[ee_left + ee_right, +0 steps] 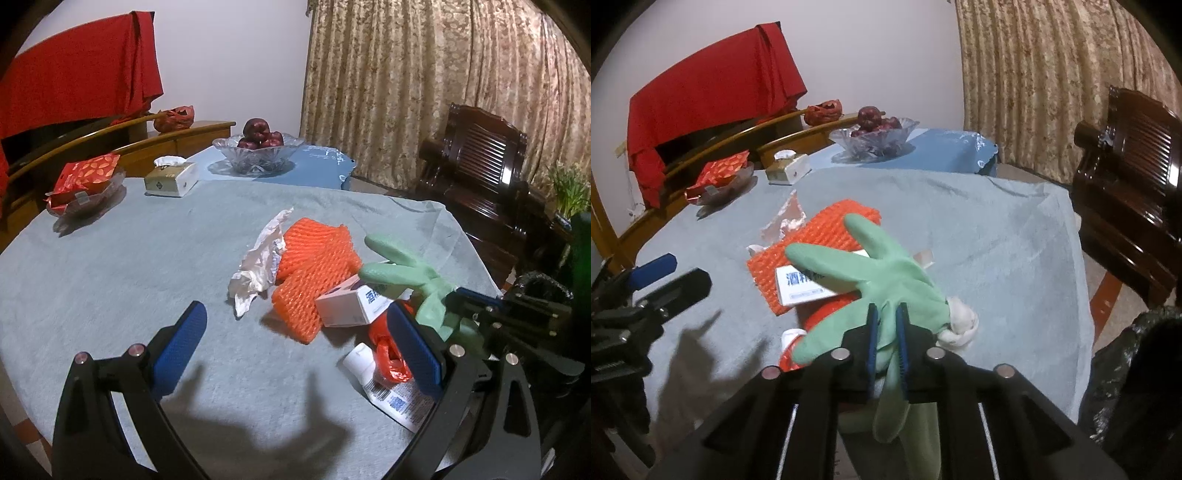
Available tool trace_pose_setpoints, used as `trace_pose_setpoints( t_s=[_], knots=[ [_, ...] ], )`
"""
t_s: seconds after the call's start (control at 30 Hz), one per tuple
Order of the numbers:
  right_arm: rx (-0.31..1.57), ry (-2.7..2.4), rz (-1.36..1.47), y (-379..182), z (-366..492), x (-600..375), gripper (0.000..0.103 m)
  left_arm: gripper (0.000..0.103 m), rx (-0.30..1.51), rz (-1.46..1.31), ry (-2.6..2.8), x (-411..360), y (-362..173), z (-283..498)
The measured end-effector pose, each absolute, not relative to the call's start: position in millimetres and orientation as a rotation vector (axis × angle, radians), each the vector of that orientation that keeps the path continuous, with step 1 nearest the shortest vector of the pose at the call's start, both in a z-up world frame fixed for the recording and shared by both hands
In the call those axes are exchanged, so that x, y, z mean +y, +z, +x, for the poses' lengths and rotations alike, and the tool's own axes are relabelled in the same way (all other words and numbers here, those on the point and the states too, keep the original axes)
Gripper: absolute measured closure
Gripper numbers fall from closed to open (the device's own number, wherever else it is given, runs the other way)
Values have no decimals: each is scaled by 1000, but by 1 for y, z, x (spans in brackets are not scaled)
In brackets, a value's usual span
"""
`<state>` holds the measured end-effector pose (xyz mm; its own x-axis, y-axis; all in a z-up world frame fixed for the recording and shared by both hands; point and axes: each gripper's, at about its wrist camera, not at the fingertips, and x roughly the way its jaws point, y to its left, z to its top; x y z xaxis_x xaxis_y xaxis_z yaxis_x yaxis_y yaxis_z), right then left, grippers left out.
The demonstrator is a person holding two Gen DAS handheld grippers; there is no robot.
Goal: Collect trash
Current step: 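Grasp the green rubber glove with the right gripper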
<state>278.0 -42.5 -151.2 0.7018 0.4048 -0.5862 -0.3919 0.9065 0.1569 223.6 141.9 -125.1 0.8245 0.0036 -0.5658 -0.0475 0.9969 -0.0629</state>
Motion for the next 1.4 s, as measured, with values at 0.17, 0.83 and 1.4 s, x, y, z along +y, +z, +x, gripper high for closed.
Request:
trace_pose_setpoints(
  t_s=[0.17, 0.83, 1.4],
  knots=[
    [613, 441, 63, -131, 282, -58, 98, 8, 593, -76, 20, 137, -123, 227],
    [637, 329, 68, -151, 298, -90, 99, 8, 617, 20, -68, 97, -150, 270],
    [659, 349, 89, -163, 305, -84, 99, 18, 648, 97, -124, 100, -173, 289]
  ],
)
